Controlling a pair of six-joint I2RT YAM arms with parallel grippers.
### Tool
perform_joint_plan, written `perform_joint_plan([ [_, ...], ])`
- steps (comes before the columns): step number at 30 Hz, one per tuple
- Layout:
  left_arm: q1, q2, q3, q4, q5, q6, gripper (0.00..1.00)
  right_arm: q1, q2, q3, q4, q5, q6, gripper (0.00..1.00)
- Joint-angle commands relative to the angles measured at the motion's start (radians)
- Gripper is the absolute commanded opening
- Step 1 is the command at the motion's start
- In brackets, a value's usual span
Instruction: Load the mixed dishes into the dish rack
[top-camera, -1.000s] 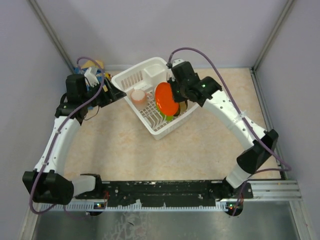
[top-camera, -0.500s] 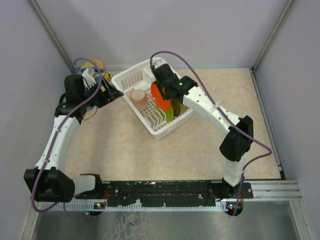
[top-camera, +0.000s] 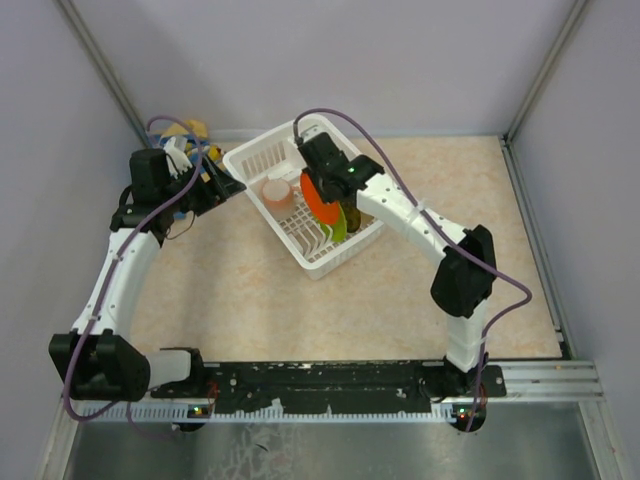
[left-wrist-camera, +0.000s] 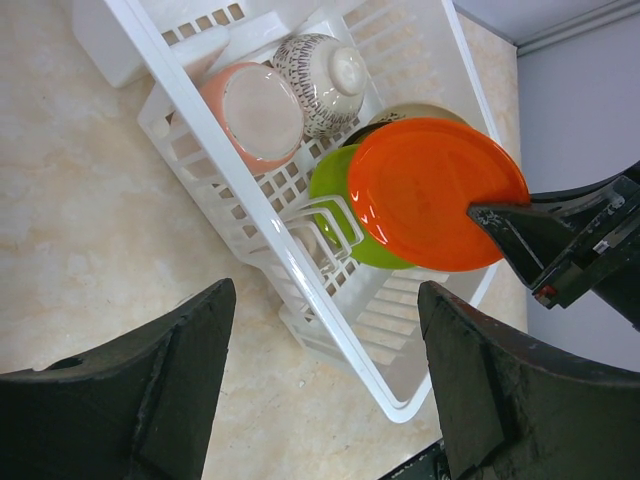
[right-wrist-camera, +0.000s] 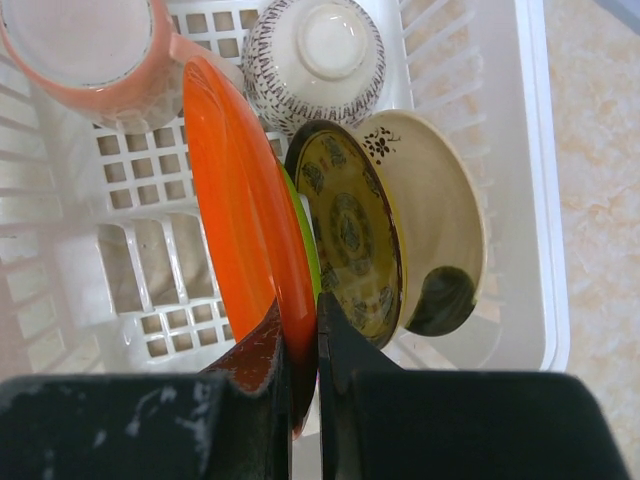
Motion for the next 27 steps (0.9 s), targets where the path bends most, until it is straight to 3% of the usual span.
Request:
perform_joint_plan([
  [1, 0.007, 0.002, 0.010, 0.018, -0.014, -0.008, 0.80, 0.017, -0.002, 0.019, 0.074, 0.010, 0.007, 0.00],
  [27, 0.015, 0.004, -0.004, 0.025, 0.024, -0.007, 0.81, 0.048, 0.024, -0.121, 0.154, 0.059, 0.065, 0.00],
])
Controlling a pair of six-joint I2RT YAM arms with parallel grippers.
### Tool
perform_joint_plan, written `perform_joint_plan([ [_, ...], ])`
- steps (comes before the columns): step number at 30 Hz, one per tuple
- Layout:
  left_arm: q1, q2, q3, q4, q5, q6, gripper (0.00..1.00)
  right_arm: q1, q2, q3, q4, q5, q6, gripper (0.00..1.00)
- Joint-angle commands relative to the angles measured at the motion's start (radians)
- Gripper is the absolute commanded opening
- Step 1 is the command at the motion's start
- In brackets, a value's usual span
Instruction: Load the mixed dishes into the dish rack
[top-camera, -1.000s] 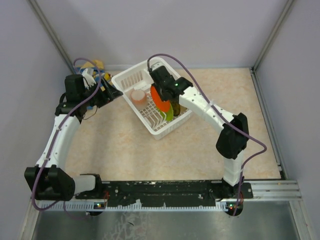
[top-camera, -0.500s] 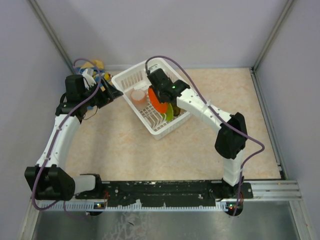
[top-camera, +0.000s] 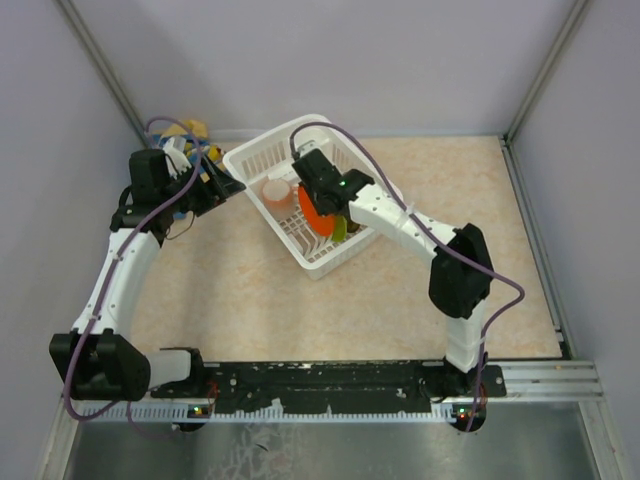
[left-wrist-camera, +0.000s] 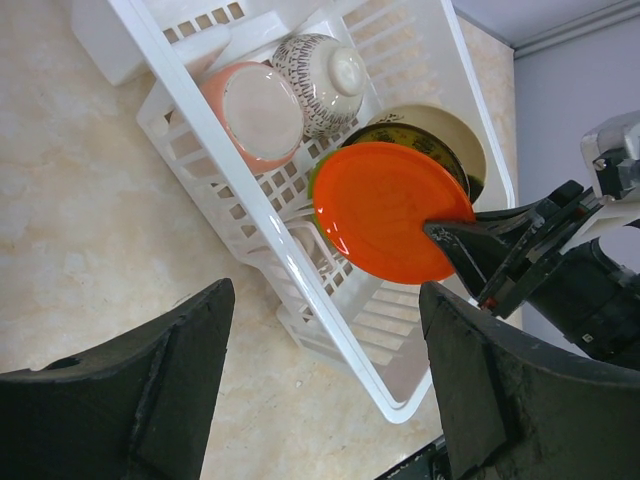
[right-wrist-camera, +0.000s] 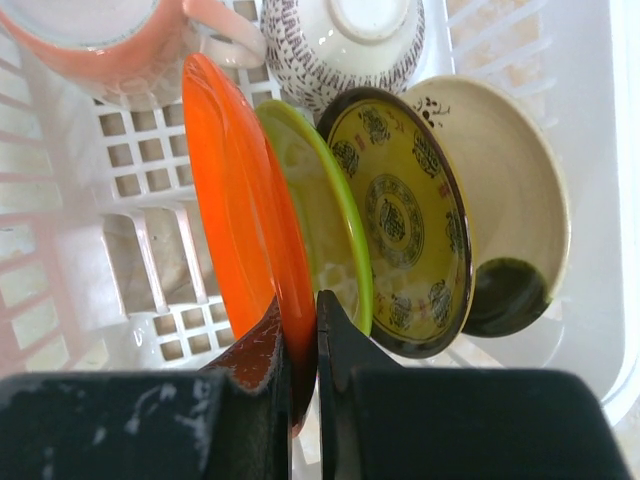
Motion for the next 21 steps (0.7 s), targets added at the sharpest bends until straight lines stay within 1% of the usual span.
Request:
perform_joint_plan([
  [1, 0.010, 0.002, 0.003, 0.015, 0.017, 0.008, 0.81, 0.015, 0.017, -0.013, 0.070, 0.044, 0.013, 0.00],
  [21, 0.018, -0.023, -0.002, -0.012, 0.009, 0.024, 0.81, 0.061, 0.014, -0.116, 0.094, 0.068, 0.027, 0.00],
])
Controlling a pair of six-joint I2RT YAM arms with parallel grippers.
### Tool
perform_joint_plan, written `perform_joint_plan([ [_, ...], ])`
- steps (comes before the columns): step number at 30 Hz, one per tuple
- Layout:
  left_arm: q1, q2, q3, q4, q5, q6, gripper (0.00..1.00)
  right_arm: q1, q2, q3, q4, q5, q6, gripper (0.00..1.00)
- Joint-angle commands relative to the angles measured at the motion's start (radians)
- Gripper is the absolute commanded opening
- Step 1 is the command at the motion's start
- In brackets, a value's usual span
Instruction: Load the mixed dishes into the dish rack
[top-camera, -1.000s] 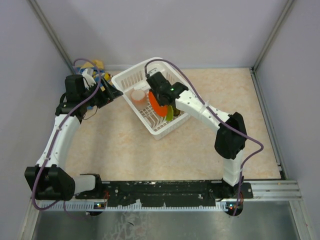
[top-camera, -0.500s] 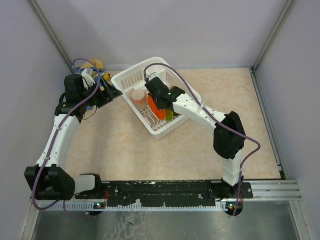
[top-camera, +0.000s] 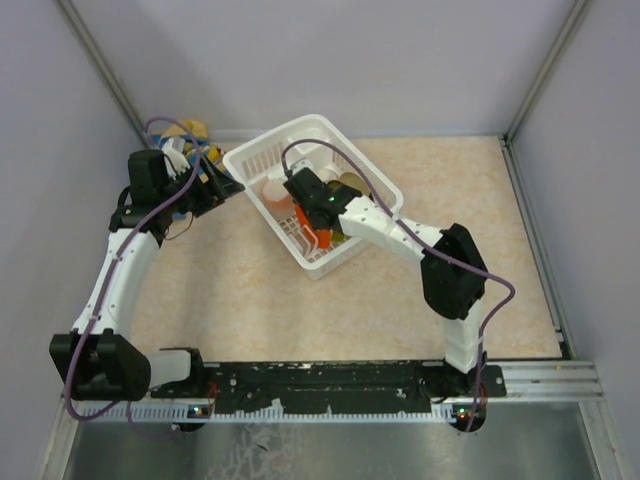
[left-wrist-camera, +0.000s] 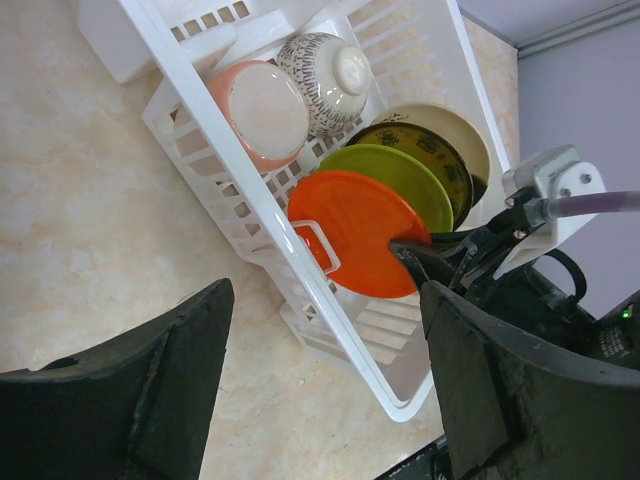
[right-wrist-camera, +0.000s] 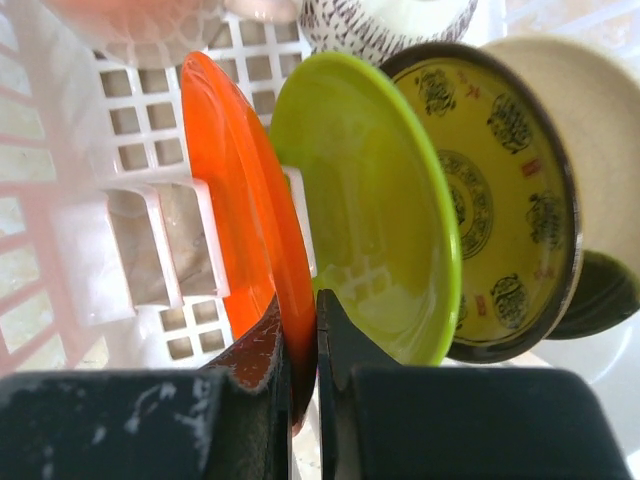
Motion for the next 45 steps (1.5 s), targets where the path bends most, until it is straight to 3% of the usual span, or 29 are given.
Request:
perform_joint_plan([
  [1, 0.007, -0.023, -0.003, -0.006, 0.005, 0.019, 0.81, 0.014, -0.009, -0.031, 0.015, 0.021, 0.022, 0.01],
  [3, 0.008, -0.024, -0.004, -0.007, 0.007, 0.019, 0.81, 0.012, -0.009, -0.038, 0.013, 0.018, 0.034, 0.04],
  [6, 0.009, -0.027, -0.004, -0.010, 0.009, 0.021, 0.81, 0.014, -0.013, -0.041, 0.006, 0.013, 0.048, 0.16],
  [13, 0.009, -0.039, -0.006, -0.023, 0.008, 0.033, 0.81, 0.013, -0.044, -0.024, -0.006, 0.041, 0.052, 0.58],
  [19, 0.009, -0.055, -0.033, -0.033, -0.016, 0.045, 0.82, 0.013, -0.084, 0.023, -0.041, 0.063, 0.050, 0.75],
  [22, 0.010, -0.072, -0.069, -0.022, -0.038, 0.047, 0.83, 0.013, -0.107, 0.049, -0.072, 0.062, 0.060, 0.98],
  [25, 0.010, -0.085, -0.096, -0.019, -0.053, 0.052, 0.84, 0.013, -0.148, 0.056, -0.085, 0.051, 0.074, 1.00],
  [26, 0.010, -0.090, -0.103, -0.014, -0.061, 0.053, 0.95, 0.013, -0.161, 0.057, -0.090, 0.044, 0.079, 1.00],
  [27, 0.011, -0.096, -0.109, -0.010, -0.072, 0.052, 1.00, 0.014, -0.175, 0.057, -0.096, 0.037, 0.083, 1.00],
  [33, 0.013, -0.155, -0.152, 0.001, -0.185, 0.065, 1.00, 0.012, -0.307, -0.001, -0.114, -0.017, 0.109, 1.00],
  [41, 0.014, -0.238, -0.204, 0.056, -0.447, 0.163, 1.00, -0.006, -0.615, -0.213, -0.208, 0.081, 0.206, 1.00],
  [45, 0.013, -0.272, -0.288, 0.161, -0.590, 0.304, 1.00, -0.131, -0.775, -0.340, -0.209, 0.015, 0.243, 1.00],
])
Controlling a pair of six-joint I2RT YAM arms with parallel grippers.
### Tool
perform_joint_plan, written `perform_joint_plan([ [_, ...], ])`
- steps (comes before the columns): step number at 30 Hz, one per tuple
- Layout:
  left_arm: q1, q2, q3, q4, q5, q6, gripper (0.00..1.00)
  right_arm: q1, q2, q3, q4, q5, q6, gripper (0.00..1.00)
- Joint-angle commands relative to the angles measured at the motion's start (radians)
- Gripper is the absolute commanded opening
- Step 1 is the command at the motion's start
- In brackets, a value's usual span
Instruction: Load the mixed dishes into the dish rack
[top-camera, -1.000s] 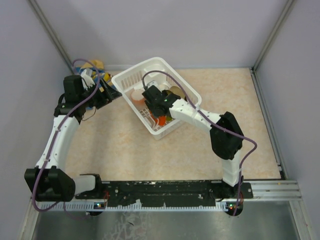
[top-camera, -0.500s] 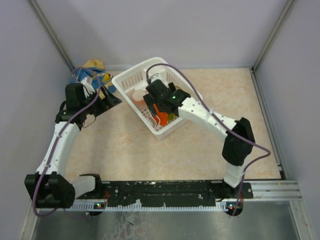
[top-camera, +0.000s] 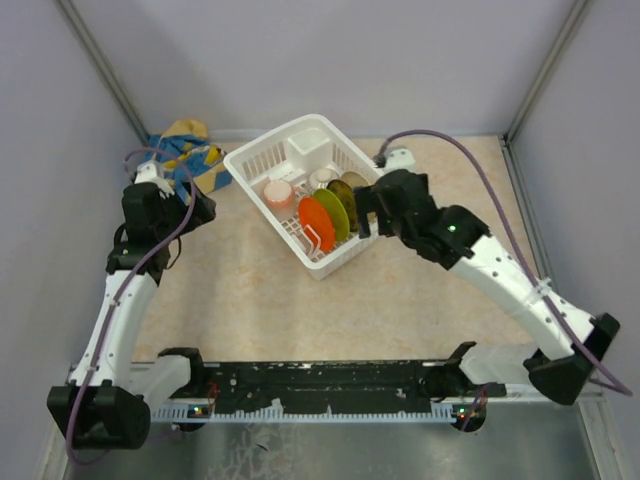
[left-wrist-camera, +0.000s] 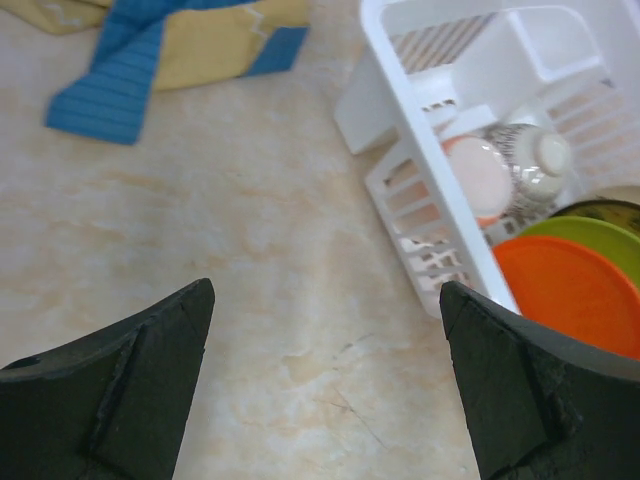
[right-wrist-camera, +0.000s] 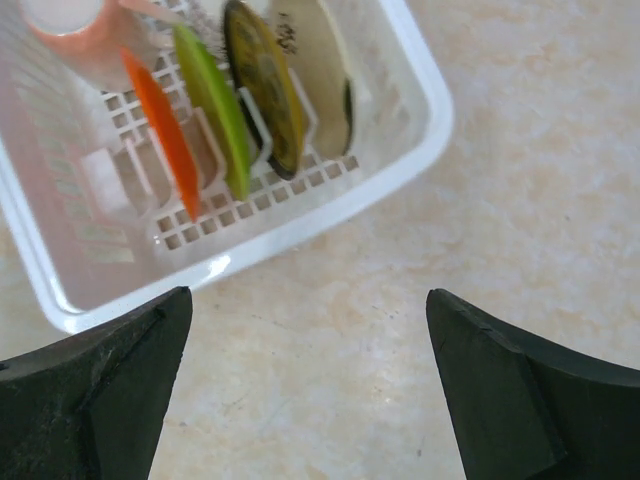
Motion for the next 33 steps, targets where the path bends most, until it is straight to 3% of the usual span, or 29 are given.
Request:
perform_joint_plan([
  [1, 0.008, -0.051, -0.110, 0.170, -0.198, 0.225, 1.00, -0.149, -0.154, -0.112, -0.034, -0.045, 0.059, 1.00],
  [4, 0.009, -0.098, -0.264, 0.349, -0.331, 0.268, 1.00, -0.244, -0.216, -0.158, -0.050, -0.092, 0.036, 1.00],
  [9, 0.009, -0.119, -0.595, 0.872, -0.212, 0.351, 1.00, -0.304, -0.249, -0.191, -0.058, -0.131, 0.028, 1.00],
  [11, 0.015, -0.037, -0.675, 1.047, -0.189, 0.339, 1.00, -0.326, -0.246, -0.205, -0.053, -0.171, 0.028, 1.00],
  [14, 0.030, 0.138, -0.690, 1.184, -0.123, 0.334, 1.00, -0.334, -0.247, -0.217, -0.049, -0.199, 0.018, 1.00],
  [19, 0.035, 0.369, -0.734, 1.496, -0.049, 0.356, 1.00, -0.337, -0.251, -0.247, -0.032, -0.149, -0.009, 1.00],
  [22, 0.038, 0.470, -0.801, 1.718, 0.001, 0.384, 1.00, -0.349, -0.272, -0.318, 0.069, -0.126, -0.060, 1.00],
  [26, 0.039, 0.633, -0.915, 2.139, 0.072, 0.417, 1.00, -0.398, -0.331, -0.475, 0.311, -0.145, -0.133, 1.00],
  [33, 0.039, 0.596, -0.878, 2.013, -0.018, 0.390, 1.00, -0.650, -0.417, -0.763, 0.792, -0.252, -0.167, 1.00],
])
